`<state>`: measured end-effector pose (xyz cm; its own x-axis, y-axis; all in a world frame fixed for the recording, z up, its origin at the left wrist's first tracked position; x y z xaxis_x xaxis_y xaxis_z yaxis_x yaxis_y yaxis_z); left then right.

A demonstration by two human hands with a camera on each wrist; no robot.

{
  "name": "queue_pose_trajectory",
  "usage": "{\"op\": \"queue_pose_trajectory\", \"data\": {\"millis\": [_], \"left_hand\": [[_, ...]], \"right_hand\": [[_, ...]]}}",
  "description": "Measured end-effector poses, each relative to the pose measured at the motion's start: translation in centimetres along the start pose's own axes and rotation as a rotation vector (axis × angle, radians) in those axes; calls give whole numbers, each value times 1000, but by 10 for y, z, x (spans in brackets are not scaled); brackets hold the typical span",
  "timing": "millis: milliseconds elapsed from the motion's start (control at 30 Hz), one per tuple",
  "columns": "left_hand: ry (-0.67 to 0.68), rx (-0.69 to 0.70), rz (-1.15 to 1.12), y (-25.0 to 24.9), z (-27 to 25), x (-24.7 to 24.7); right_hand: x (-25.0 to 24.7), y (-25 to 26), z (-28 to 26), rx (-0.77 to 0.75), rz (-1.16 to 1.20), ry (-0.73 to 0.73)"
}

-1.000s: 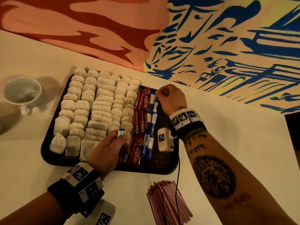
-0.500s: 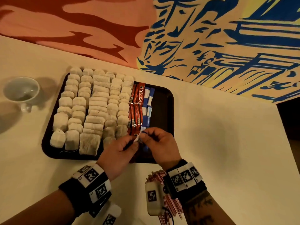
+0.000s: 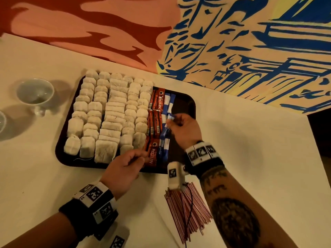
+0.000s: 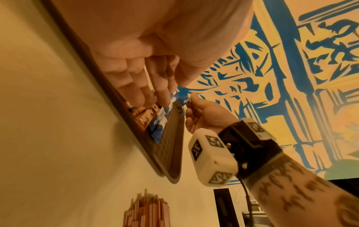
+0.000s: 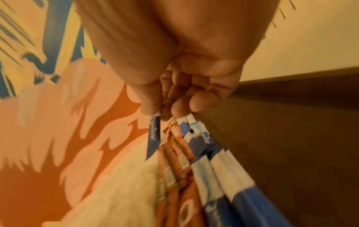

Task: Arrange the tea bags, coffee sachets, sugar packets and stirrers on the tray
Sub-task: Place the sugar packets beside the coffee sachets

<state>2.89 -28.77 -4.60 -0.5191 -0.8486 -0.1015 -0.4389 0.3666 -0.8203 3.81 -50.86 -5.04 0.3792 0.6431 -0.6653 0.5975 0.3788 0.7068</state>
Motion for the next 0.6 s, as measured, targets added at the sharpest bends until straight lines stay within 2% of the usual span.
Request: {"op": "queue_pose_trajectory", "data": {"millis": [233,367,600], "left_hand": [[-38,-30,41,6,0,-15],[-34,-37,40,6,-2,-21],[-52,-34,60,5,-3,-24]], "right_hand": [[14,9,49,62,-248,105],[17,16,58,17,-392,116],[20,15,59,32,-466,112]]}}
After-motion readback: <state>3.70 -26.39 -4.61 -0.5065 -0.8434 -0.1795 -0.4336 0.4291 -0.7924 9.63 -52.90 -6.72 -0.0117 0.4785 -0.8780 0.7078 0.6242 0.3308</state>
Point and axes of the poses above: each hand's wrist, its own z-axis towards the middle knuckle, its own x-axis out of the palm, y = z × x, the point moved 1 cm from there along z, towards the middle knuckle, and after that the axes turned 5 degrees about -y, right-handed, at the moved point
